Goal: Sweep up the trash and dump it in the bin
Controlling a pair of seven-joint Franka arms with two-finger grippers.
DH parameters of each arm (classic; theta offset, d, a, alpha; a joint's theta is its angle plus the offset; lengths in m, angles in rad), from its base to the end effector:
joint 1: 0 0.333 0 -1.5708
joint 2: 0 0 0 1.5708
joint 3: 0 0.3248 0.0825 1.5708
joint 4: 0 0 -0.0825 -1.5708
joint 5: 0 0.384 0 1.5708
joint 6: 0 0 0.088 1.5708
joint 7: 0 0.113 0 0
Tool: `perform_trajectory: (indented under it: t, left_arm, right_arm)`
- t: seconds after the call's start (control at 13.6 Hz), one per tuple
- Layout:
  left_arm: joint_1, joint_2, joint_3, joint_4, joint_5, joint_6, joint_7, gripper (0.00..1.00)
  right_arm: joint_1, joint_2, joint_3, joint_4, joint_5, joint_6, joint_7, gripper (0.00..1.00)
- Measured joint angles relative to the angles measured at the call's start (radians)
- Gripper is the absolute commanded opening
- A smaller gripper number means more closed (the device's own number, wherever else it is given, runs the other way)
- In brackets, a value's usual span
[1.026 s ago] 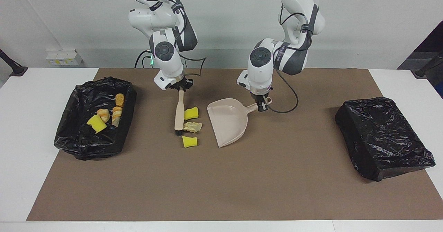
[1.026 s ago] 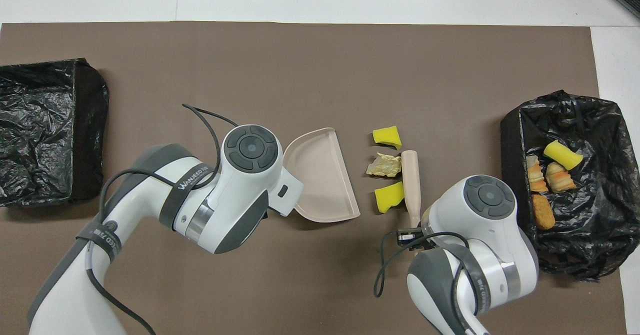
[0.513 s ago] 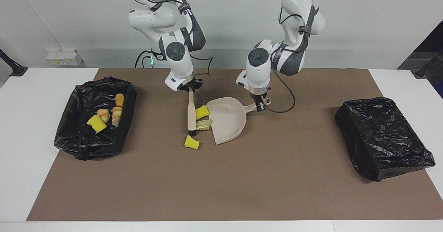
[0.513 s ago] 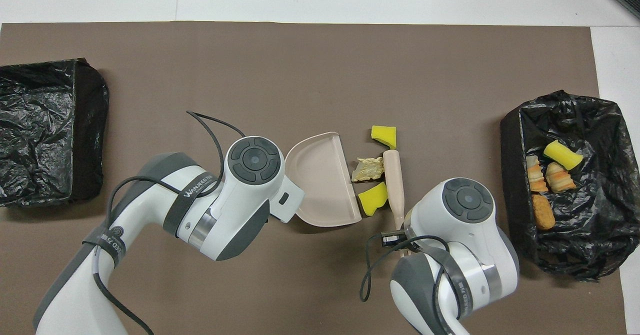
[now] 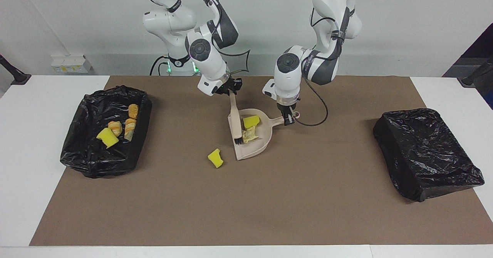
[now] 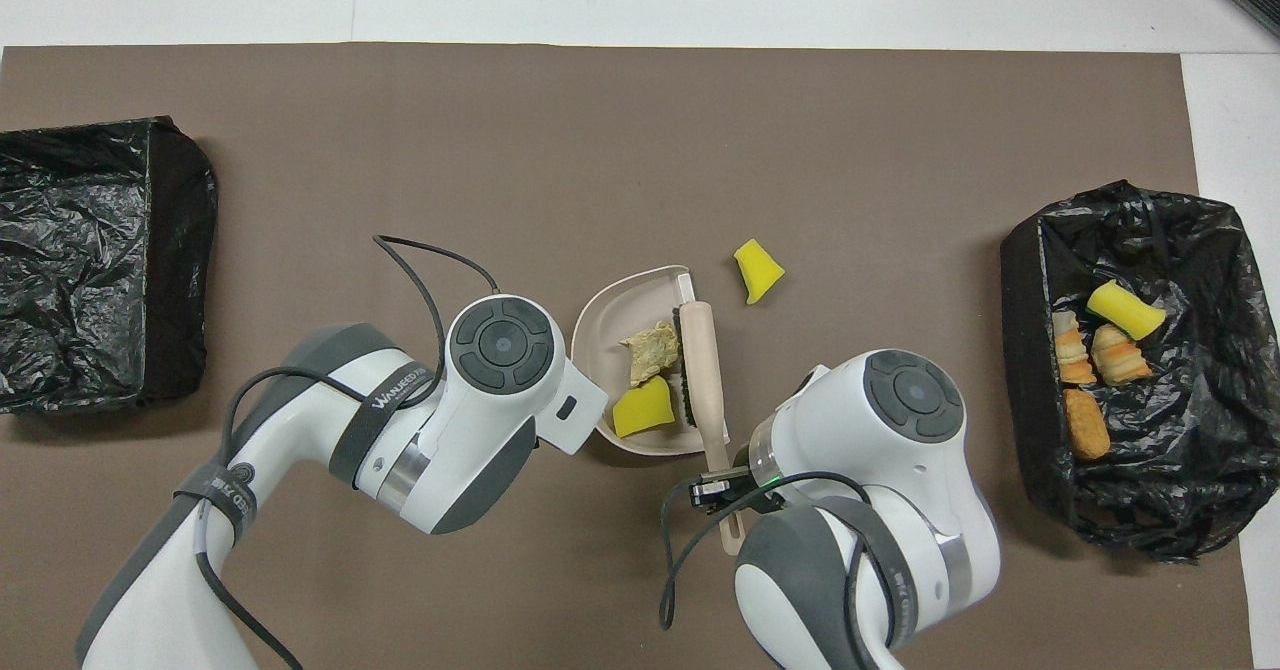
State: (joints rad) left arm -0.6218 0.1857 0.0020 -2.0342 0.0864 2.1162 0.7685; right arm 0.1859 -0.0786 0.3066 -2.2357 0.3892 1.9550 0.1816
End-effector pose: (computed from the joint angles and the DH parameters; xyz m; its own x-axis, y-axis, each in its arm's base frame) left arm 0.4688 -0.3291 0.3492 0.1309 -0.9837 -0.1236 -0.9906 -0.1348 0.0233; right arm 0.4175 0.2561 0.3932 0.9497 0.1528 -0.2734 0.0839 -0.9651 -0.2480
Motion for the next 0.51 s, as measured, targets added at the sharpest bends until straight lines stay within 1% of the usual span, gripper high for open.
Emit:
perform_trajectory:
  t: [0.07, 0.22, 0.37, 0.51]
  left_arm:
    - [0.000, 0.000, 0.000, 0.000, 0.000, 0.001, -0.002, 0.00]
    - [0.000, 0.000, 0.001, -0.001, 0.000, 0.009, -0.036, 0.00]
    - [0.000, 0.000, 0.002, -0.002, 0.000, 0.012, -0.080, 0.00]
    - [0.000, 0.000, 0.003, -0.002, 0.000, 0.012, -0.092, 0.00]
  right_arm:
    - [-0.010, -0.026, -0.004, 0.018, -0.085, -0.044, -0.008, 0.00]
    - [-0.046, -0.045, -0.006, 0.046, -0.249, -0.071, -0.069, 0.00]
    - [-0.109, 0.002, -0.008, 0.109, -0.402, -0.071, -0.212, 0.00]
    - [-0.148, 0.108, -0.009, 0.206, -0.591, -0.065, -0.286, 0.00]
